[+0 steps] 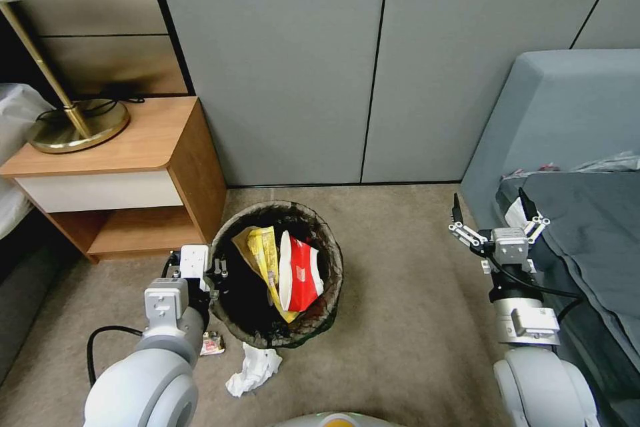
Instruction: Pick up the trash bin, then pick up the garbage from the floor and place it into the trash bin.
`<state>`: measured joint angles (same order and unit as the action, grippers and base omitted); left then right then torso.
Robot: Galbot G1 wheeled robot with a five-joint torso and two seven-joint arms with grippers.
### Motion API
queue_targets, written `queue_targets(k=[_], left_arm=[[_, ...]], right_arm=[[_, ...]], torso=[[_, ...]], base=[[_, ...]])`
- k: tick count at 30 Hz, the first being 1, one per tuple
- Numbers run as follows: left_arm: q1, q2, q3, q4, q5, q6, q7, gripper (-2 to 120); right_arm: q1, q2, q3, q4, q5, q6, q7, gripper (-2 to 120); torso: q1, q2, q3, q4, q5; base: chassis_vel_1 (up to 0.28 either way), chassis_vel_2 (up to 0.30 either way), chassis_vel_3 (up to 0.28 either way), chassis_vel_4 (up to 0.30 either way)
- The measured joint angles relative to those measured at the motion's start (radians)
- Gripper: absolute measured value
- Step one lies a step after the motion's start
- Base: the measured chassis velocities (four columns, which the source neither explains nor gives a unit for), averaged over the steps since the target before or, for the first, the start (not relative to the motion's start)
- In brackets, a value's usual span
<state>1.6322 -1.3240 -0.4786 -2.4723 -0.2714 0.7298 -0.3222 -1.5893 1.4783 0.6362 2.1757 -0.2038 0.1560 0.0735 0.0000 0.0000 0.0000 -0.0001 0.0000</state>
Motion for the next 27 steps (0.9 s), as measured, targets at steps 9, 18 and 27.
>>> queue_targets(k=[9,18,27], left_arm=[[0.0,0.001,0.001,-0.003,-0.03,0.005,-0.007,0],[-0.004,0.0,0.0,-0.007,-0.039,0.006,-0.006,0],[-0.001,-0.003,0.0,-0.013,-0.04,0.006,-0.006,0]], right_arm=[[0.005,0.001,-0.004,-0.006,-0.004,0.0,0.0,100],[0.003,0.002,-0.004,-0.01,-0.006,0.002,0.0,100],[0.004,0.001,-0.008,-0.011,-0.006,0.002,0.0,100]], torso=[[0.0,0.0,0.0,0.0001,0.0],[0.0,0.0,0.0,0.0,0.0],[0.0,0.0,0.0,0.0,0.0]], base=[[0.0,0.0,0.0,0.0],[0.0,0.0,0.0,0.0],[0.023,0.017,0.02,0.015]])
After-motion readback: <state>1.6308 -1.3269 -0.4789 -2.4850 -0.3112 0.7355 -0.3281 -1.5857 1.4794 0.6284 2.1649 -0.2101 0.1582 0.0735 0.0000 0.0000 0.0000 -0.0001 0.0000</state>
